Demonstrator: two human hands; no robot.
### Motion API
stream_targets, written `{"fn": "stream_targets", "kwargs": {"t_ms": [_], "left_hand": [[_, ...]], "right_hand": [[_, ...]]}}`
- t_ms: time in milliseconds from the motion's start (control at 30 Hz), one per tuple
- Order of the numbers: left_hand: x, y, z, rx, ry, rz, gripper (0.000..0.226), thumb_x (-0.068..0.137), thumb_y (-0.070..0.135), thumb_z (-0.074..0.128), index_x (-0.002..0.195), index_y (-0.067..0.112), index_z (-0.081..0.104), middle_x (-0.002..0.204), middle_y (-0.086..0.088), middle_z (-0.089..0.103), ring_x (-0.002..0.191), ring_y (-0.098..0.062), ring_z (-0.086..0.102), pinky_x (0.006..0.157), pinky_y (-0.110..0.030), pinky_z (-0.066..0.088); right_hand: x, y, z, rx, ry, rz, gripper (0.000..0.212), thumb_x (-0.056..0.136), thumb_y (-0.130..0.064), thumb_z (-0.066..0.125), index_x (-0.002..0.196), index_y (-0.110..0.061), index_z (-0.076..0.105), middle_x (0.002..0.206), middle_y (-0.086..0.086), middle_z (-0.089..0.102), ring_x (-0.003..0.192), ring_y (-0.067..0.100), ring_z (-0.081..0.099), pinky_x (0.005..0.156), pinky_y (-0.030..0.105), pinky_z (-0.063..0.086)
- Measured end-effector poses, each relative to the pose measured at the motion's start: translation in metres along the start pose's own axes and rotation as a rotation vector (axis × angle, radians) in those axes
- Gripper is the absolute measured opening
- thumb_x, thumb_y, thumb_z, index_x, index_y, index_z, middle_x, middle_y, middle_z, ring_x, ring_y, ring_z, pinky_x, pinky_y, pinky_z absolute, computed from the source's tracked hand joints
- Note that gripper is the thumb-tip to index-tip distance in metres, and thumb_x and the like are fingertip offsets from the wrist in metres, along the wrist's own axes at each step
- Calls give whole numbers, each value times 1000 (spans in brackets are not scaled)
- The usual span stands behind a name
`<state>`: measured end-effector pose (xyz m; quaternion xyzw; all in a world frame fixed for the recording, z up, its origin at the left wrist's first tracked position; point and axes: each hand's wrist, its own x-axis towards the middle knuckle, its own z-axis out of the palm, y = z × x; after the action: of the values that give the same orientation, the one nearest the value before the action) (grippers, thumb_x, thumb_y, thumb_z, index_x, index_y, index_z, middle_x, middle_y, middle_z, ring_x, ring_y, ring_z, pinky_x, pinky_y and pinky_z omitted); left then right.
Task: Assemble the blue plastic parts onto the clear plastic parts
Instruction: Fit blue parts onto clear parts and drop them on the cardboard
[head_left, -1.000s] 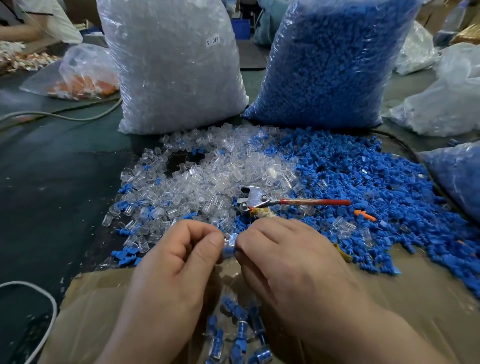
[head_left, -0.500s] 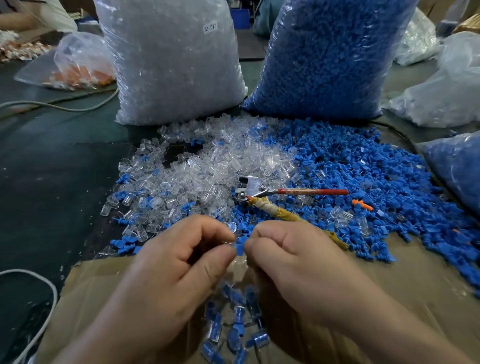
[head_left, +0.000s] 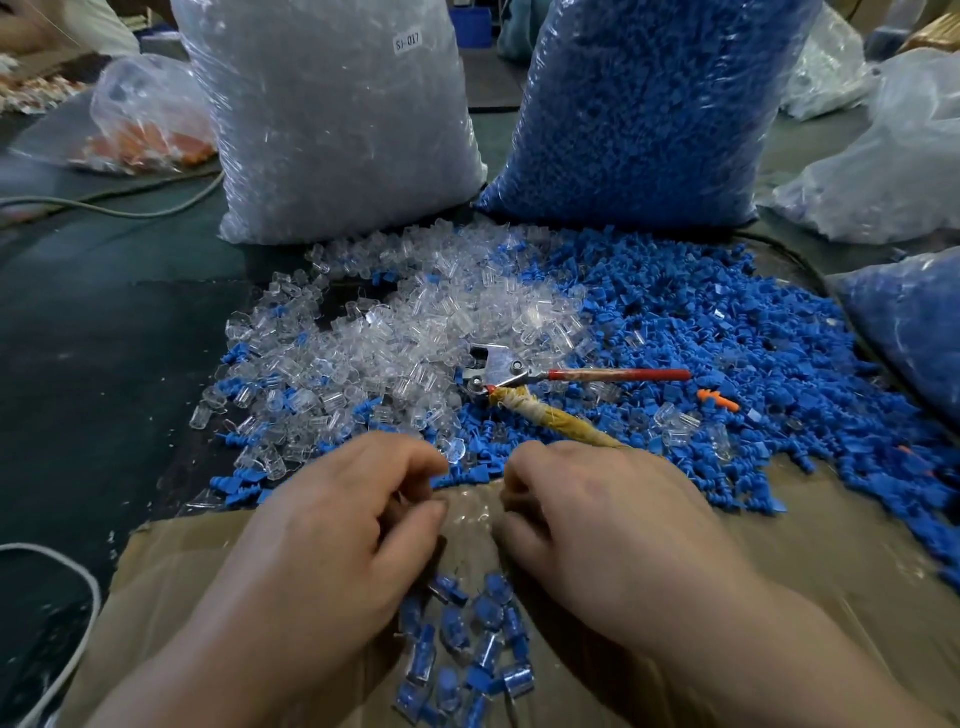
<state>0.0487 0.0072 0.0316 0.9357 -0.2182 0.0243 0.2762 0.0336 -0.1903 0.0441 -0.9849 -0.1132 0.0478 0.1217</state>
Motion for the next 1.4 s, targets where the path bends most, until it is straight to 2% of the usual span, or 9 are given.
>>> {"fn": "stream_targets", "kwargs": {"t_ms": [167, 333, 633, 800, 933, 1033, 1167, 1300, 1400], "left_hand": [[16, 2, 15, 318, 9, -58, 67, 88, 56, 46, 152, 41, 36, 107, 16, 55, 94, -6, 58, 79, -26, 47], [17, 0, 22, 348, 37, -9, 41, 86, 39, 57, 121, 24, 71, 86, 6, 64, 75, -16, 63, 64, -33, 53], [16, -5, 24, 71, 159, -98, 3, 87, 38, 63, 90, 38, 65, 84, 22, 58, 77, 1, 56, 66, -19, 42], [13, -11, 27, -128, 230, -203, 19, 88, 34, 68, 99, 47, 59, 84, 25, 63, 91, 11, 57, 57, -9, 43], [13, -12, 25, -264, 287, -255, 19, 84, 32, 73, 94, 46, 65, 99, 34, 63, 88, 11, 61, 61, -12, 47], [12, -11, 26, -409, 341, -298, 19, 83, 32, 73, 92, 46, 66, 92, 26, 68, 78, 3, 65, 64, -23, 50], [11, -8, 26, -549, 362, -342, 19, 85, 24, 74, 90, 42, 67, 79, 13, 72, 67, -8, 67, 60, -35, 58], [11, -7, 25, -665, 293, -327, 18, 86, 21, 73, 87, 38, 69, 72, 3, 72, 59, -10, 68, 51, -23, 53], [10, -4, 26, -799, 273, -334, 24, 88, 12, 72, 86, 36, 71, 69, -2, 71, 55, -10, 66, 47, -18, 50]], "right_hand": [[17, -3, 12, -107, 123, -28, 38, 93, -67, 32, 109, -32, 39, 88, -8, 46, 81, 23, 58, 51, 34, 30], [24, -3, 17, -105, 108, -84, 33, 97, -59, 34, 112, -31, 43, 91, -7, 49, 83, 23, 60, 56, 35, 35], [25, 0, 16, 15, 121, -67, 20, 97, -50, 40, 90, -32, 36, 82, -11, 45, 71, 19, 48, 59, 34, 32], [23, 6, 14, 117, 166, -27, 18, 98, -45, 45, 88, -29, 44, 87, -9, 54, 77, 17, 51, 65, 35, 41], [22, 8, 12, 303, 202, 14, 13, 96, -41, 54, 90, -29, 56, 87, -13, 56, 81, 6, 50, 73, 29, 43], [20, 7, 10, 634, 216, 102, 7, 93, -36, 63, 90, -30, 64, 77, -9, 65, 71, 4, 59, 62, 21, 49], [15, 6, 2, 1143, 69, 165, 14, 93, -27, 65, 80, -26, 68, 58, 3, 63, 46, 18, 61, 43, 27, 51], [15, 7, -1, 1298, 15, 159, 14, 90, -26, 67, 77, -21, 68, 58, 2, 58, 42, 16, 53, 37, 25, 42], [14, 8, 0, 1412, -56, 169, 6, 91, -21, 65, 93, -19, 70, 61, 9, 62, 51, 23, 57, 48, 30, 50]]}}
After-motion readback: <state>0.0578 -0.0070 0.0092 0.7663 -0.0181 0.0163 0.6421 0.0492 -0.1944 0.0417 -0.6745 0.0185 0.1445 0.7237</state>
